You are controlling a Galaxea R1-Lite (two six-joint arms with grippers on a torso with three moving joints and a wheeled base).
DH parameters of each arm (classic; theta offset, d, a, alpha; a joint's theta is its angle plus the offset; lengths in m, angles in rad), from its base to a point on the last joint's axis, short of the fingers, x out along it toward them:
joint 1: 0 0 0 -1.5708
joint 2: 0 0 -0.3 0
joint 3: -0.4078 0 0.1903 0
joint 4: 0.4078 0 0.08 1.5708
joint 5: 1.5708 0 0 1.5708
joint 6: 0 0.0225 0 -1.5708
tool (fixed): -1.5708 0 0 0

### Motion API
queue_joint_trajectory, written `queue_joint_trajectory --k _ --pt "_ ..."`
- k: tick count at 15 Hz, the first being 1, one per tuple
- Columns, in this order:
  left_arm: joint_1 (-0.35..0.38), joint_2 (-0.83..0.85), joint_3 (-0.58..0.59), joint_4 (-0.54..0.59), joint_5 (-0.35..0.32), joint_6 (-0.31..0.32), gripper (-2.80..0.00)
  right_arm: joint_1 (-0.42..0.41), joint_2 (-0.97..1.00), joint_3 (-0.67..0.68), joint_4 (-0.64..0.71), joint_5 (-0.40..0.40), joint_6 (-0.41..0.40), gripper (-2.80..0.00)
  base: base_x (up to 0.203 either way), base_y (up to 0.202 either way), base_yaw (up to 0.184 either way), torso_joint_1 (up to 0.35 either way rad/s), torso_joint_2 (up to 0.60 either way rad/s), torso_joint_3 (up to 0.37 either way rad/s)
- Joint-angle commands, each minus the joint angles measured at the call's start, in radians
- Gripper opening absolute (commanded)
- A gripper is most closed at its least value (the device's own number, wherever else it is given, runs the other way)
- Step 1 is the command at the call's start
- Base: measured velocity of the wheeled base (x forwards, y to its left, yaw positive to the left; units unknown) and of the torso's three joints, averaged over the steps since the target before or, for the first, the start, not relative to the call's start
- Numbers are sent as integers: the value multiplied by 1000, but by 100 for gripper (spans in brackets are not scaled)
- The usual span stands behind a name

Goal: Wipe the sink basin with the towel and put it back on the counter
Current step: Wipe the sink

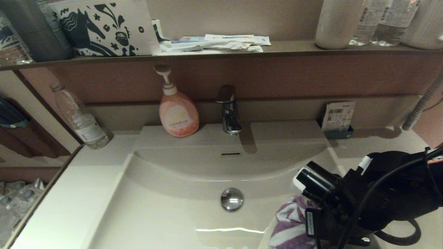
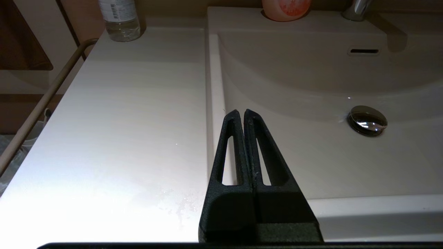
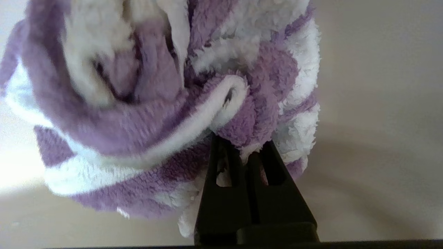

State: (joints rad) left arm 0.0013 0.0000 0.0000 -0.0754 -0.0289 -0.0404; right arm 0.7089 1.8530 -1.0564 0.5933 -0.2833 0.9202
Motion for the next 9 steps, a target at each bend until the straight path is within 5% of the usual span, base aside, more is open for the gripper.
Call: queue_joint_trajectory --k 1,4,9 --pt "0 2 0 -1 0 -1 -280 19 52 2 -9 7 12 -280 0 0 0 0 0 0" --pt "0 2 0 -1 0 0 -280 57 68 0 -94 94 9 -280 0 0 0 0 0 0" --pt "0 2 0 -1 0 -1 -280 162 209 -46 -212 131 -2 -280 0 0 0 0 0 0"
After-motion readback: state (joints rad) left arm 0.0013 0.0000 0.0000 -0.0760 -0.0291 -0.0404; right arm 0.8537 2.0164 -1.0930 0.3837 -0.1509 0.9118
